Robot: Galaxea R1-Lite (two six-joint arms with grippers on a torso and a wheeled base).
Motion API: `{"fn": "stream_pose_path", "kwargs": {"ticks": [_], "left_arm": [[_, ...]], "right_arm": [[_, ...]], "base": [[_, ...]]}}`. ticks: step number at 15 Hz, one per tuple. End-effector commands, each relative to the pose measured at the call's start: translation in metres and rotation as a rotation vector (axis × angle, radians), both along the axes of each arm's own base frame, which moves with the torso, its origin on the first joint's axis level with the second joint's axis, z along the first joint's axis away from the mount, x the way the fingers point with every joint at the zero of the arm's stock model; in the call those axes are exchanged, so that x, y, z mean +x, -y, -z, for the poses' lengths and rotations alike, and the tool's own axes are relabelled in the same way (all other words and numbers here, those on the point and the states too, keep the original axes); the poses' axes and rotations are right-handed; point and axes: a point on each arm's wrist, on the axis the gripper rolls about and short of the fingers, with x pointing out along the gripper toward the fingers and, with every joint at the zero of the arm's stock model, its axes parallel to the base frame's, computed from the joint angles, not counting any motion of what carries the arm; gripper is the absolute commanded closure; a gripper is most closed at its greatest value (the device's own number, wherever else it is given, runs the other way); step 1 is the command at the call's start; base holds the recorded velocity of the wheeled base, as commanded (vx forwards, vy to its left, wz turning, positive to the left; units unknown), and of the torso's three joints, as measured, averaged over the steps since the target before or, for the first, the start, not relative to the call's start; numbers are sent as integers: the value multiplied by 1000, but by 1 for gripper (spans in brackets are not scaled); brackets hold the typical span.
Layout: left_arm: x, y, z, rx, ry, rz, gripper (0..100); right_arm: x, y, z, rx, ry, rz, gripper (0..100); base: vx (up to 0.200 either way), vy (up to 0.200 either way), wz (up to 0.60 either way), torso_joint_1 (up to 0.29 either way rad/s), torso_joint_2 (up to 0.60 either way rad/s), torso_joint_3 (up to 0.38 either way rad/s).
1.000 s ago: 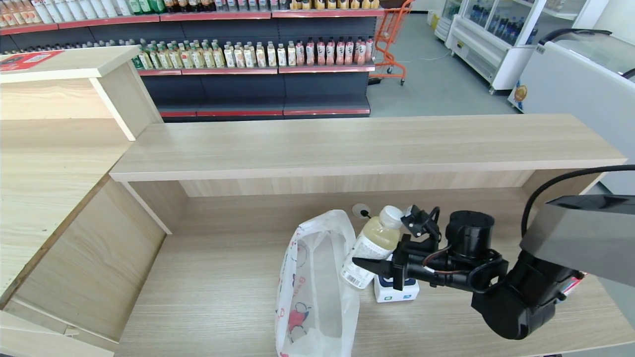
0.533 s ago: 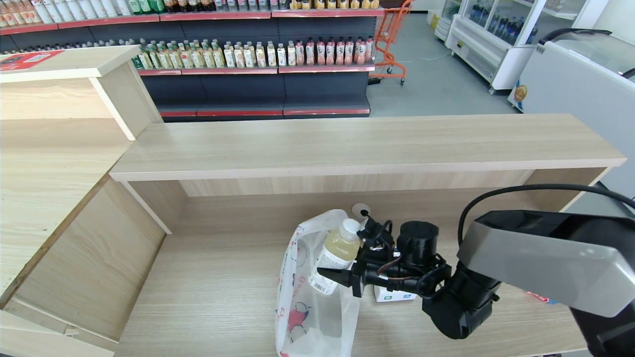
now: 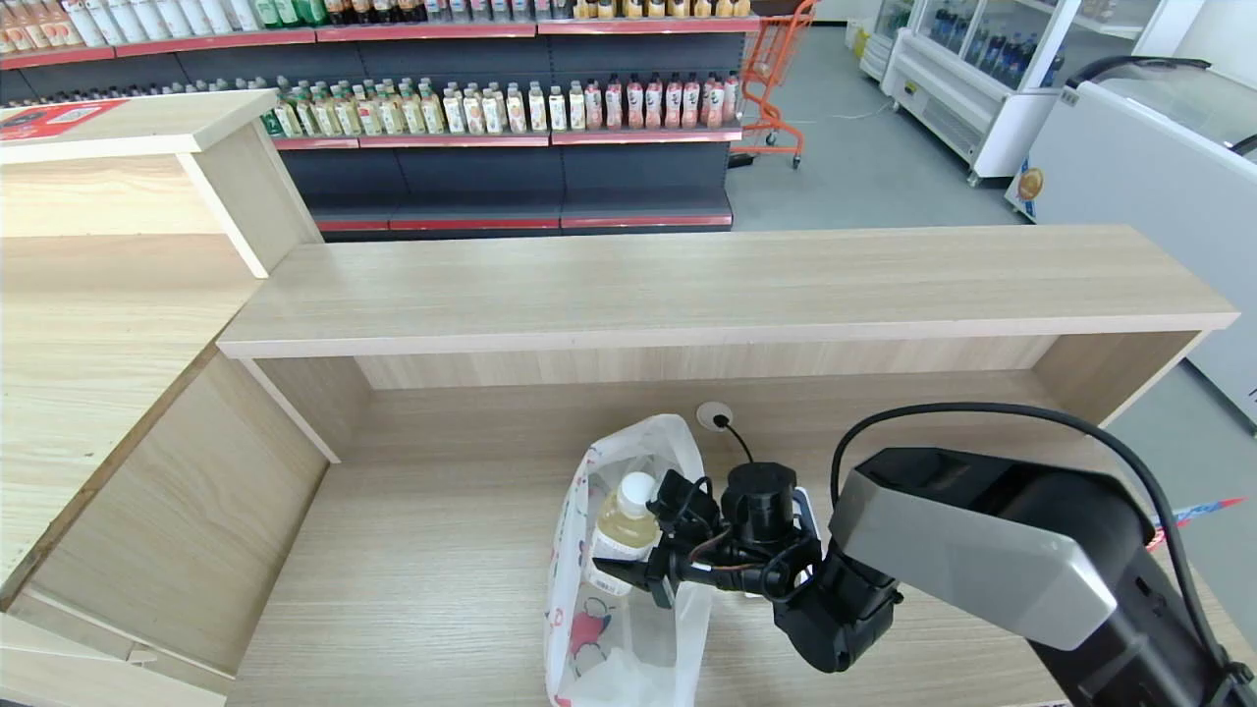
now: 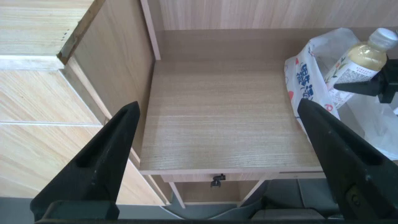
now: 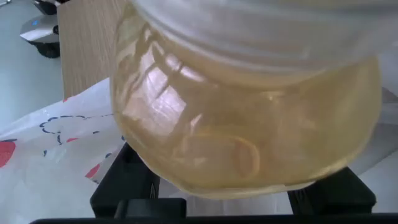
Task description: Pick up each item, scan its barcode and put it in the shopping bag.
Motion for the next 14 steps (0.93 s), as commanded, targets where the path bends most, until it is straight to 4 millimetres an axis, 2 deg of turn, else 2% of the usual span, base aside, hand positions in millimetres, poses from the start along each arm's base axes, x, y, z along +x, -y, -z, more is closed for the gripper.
{"fn": "stream_pose_path", "kwargs": {"ticks": [1, 5, 6, 10, 14], "left_arm": [[0, 0, 0, 0, 0, -3, 0], [0, 0, 0, 0, 0, -2, 0], [0, 0, 0, 0, 0, -2, 0], [0, 0, 0, 0, 0, 0, 0], [0, 0, 0, 0, 0, 0, 0]], "right_arm": [[4, -2, 15, -17, 9, -4, 100], [3, -4, 18, -32, 35, -14, 100], [3, -4, 14, -25, 34, -14, 0], [-2, 1, -27, 58, -17, 10, 0], [-9, 23, -62, 115, -86, 59, 0]], "base": [[0, 0, 0, 0, 0, 0], [0, 0, 0, 0, 0, 0], [0, 0, 0, 0, 0, 0], [0, 0, 0, 0, 0, 0], [0, 0, 0, 0, 0, 0]]}}
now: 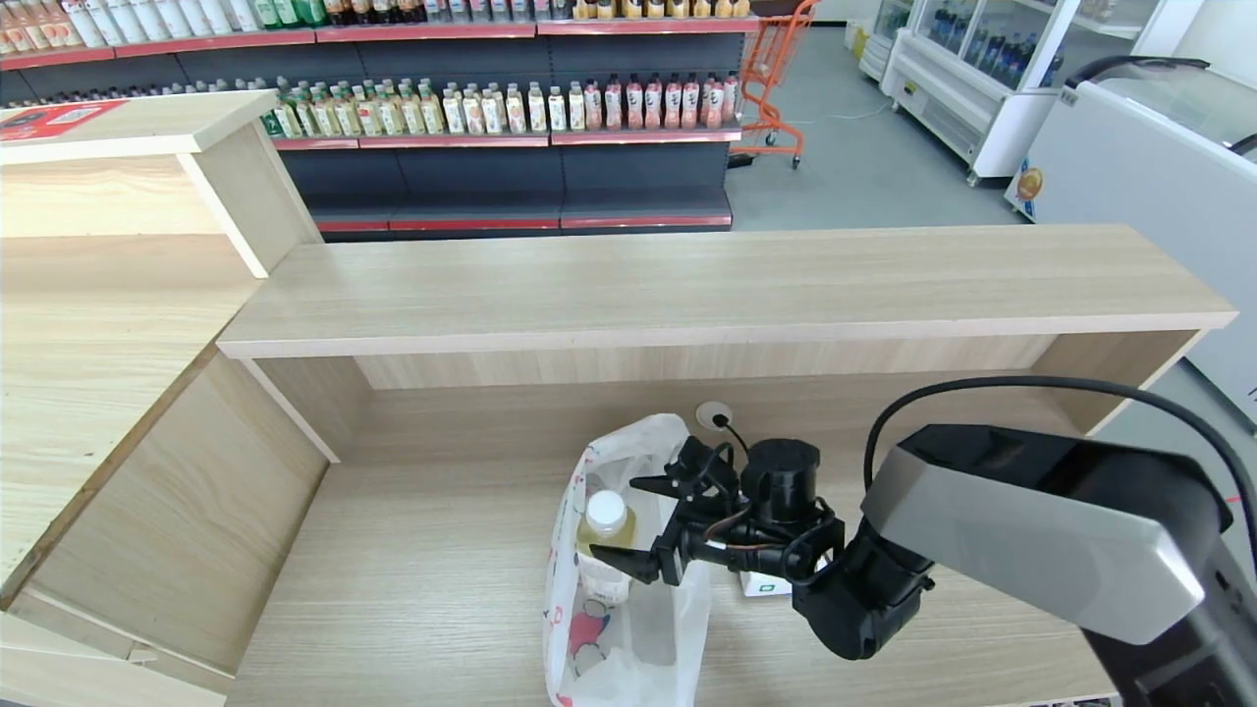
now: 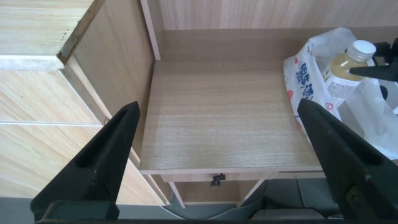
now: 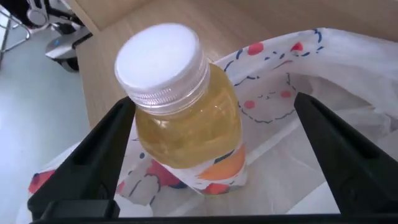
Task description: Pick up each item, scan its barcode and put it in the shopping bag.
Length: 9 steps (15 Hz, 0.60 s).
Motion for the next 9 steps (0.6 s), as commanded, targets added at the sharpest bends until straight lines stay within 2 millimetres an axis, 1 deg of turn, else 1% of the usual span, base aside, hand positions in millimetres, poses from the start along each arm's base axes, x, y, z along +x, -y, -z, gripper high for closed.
{"fn": "stream_pose_path", "kwargs": {"ticks": [1, 2, 3, 5, 6, 7, 9], "left_arm": [[0, 0, 0, 0, 0, 0, 0], [0, 0, 0, 0, 0, 0, 0], [0, 0, 0, 0, 0, 0, 0], [0, 0, 0, 0, 0, -1, 0], [0, 0, 0, 0, 0, 0, 0], [0, 0, 0, 0, 0, 0, 0], [0, 0, 0, 0, 0, -1, 0]], "right_arm": [[-6, 26, -42, 58, -56, 109, 0], [-10, 43, -50, 64, -126, 199, 0], [-6, 63, -56, 69, -186, 282, 0], [-2, 95, -78, 80, -226, 408, 0], [-6, 111, -90, 84, -243, 466, 0], [-16, 126, -103, 97, -262, 499, 0], [-36, 146, -125, 132, -251, 537, 0]], "base": [[0, 0, 0, 0, 0, 0], [0, 0, 0, 0, 0, 0], [0, 0, 0, 0, 0, 0], [0, 0, 0, 0, 0, 0], [0, 0, 0, 0, 0, 0], [0, 0, 0, 0, 0, 0], [0, 0, 0, 0, 0, 0]]}}
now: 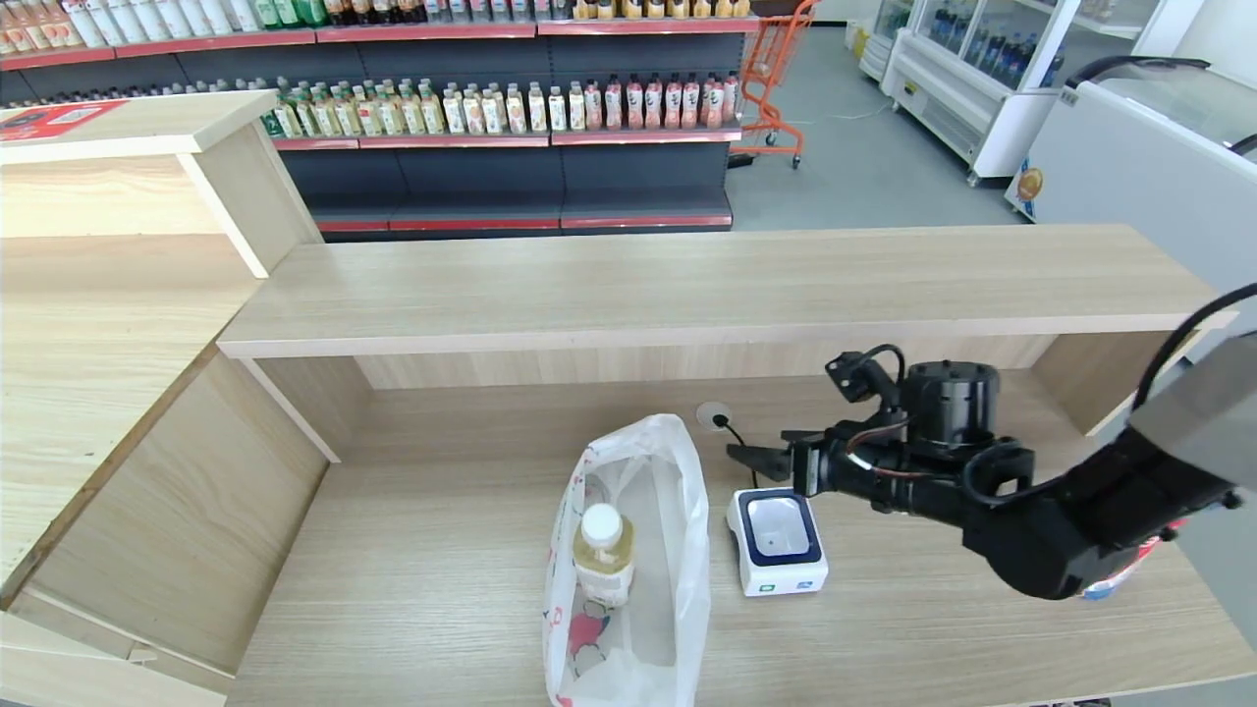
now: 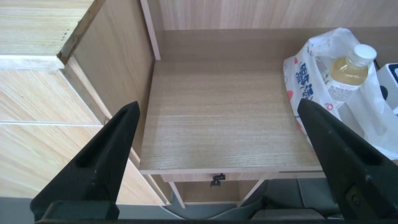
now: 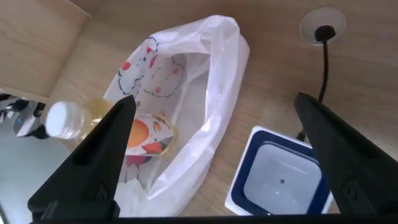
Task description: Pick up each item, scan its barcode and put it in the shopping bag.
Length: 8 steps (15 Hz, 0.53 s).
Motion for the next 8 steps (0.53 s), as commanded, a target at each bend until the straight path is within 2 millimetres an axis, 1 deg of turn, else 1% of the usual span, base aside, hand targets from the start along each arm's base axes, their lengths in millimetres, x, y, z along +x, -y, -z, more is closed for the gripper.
{"fn": "stream_pose_path", "kwargs": {"ticks": [1, 2, 3, 4, 5, 7, 8], "left_arm": [[0, 0, 0, 0, 0, 0, 0], [0, 0, 0, 0, 0, -1, 0], [0, 0, 0, 0, 0, -1, 0], [0, 0, 0, 0, 0, 0, 0], [0, 0, 0, 0, 0, 0, 0], [0, 0, 0, 0, 0, -1, 0], [0, 0, 0, 0, 0, -1, 0]], "right_arm": [[-30, 37, -45, 42, 71, 87, 0], [-37, 51, -52, 46, 88, 125, 0], [-41, 59, -55, 46, 95, 150, 0], [-46, 71, -58, 41, 102, 187, 0], [-54, 90, -61, 33, 112, 246, 0], [-65, 107, -66, 20, 124, 307, 0], [-75, 117, -71, 14, 148, 345, 0]], "base": [[0, 0, 0, 0, 0, 0], [0, 0, 0, 0, 0, 0], [0, 0, 0, 0, 0, 0], [0, 0, 0, 0, 0, 0], [0, 0, 0, 0, 0, 0], [0, 0, 0, 0, 0, 0], [0, 0, 0, 0, 0, 0]]}}
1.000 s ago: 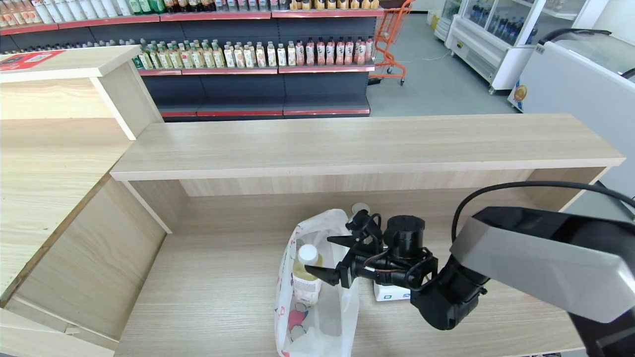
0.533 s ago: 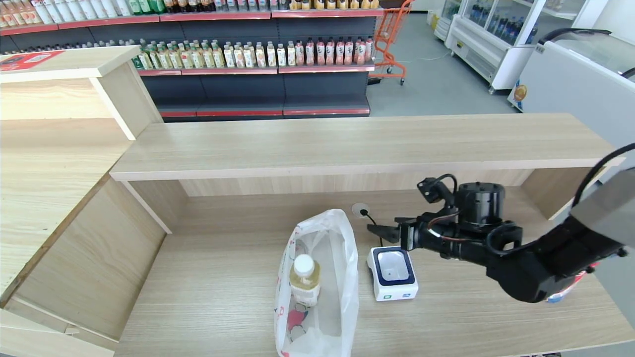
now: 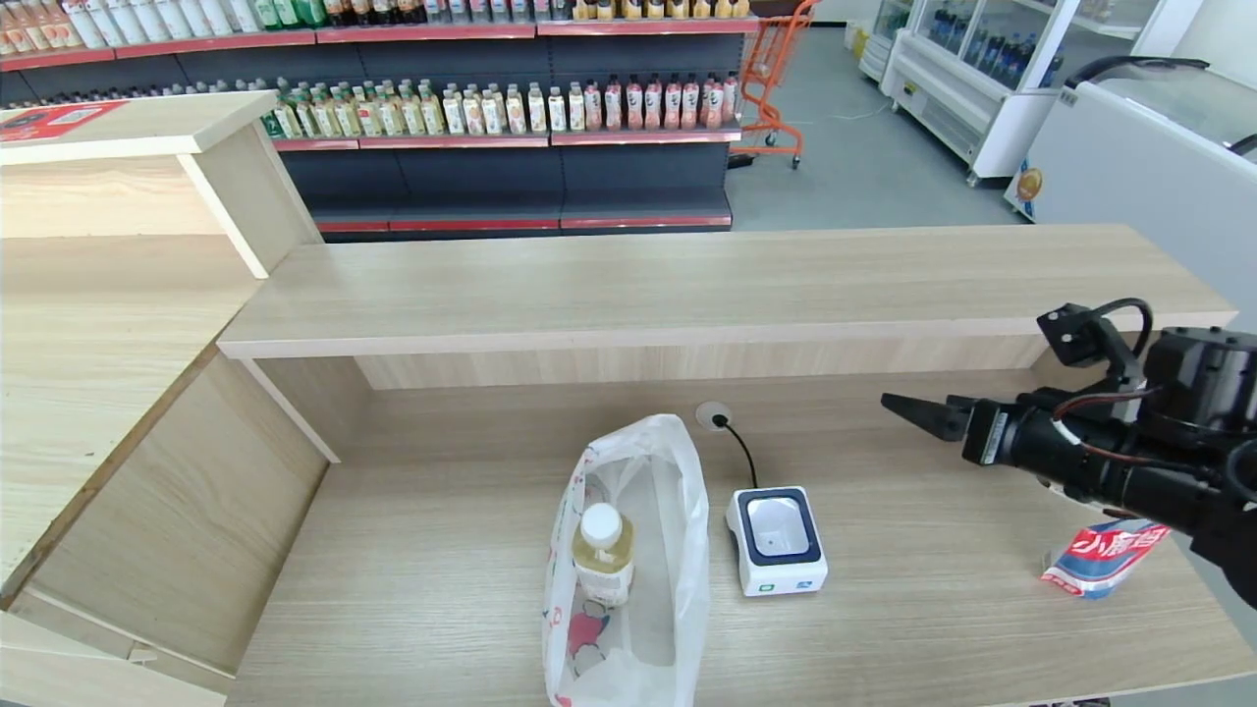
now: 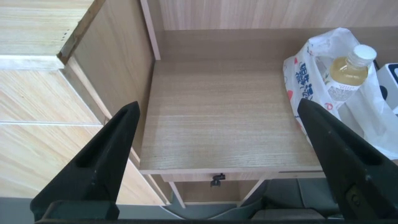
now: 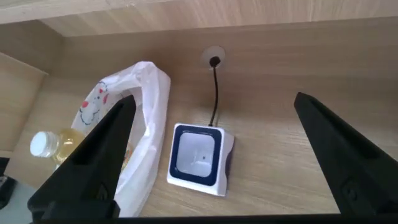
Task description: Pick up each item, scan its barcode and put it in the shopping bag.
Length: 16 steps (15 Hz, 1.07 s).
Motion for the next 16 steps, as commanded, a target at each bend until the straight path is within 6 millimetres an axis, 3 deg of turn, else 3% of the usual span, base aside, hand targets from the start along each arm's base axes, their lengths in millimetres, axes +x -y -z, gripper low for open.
{"fn": "stream_pose_path", "kwargs": {"ticks": [1, 4, 8, 13, 16], "left_arm": [[0, 0, 0, 0, 0, -3, 0], [0, 0, 0, 0, 0, 0, 0], [0, 0, 0, 2, 0, 0, 0], [0, 0, 0, 0, 0, -1, 0], [0, 0, 0, 2, 0, 0, 0]], "right_arm": [[-30, 24, -20, -20, 86, 88, 0], [-80, 42, -27, -75, 147, 176, 0], [-133, 45, -27, -82, 70, 243, 0], [-155, 42, -30, -83, 61, 251, 0], [-158, 42, -27, -85, 47, 268, 0]], "base": [[0, 0, 0, 0, 0, 0], [0, 0, 0, 0, 0, 0], [-50, 0, 0, 1, 1, 1], [-200, 0, 0, 1, 1, 4], [0, -67, 0, -1, 1, 4]]}}
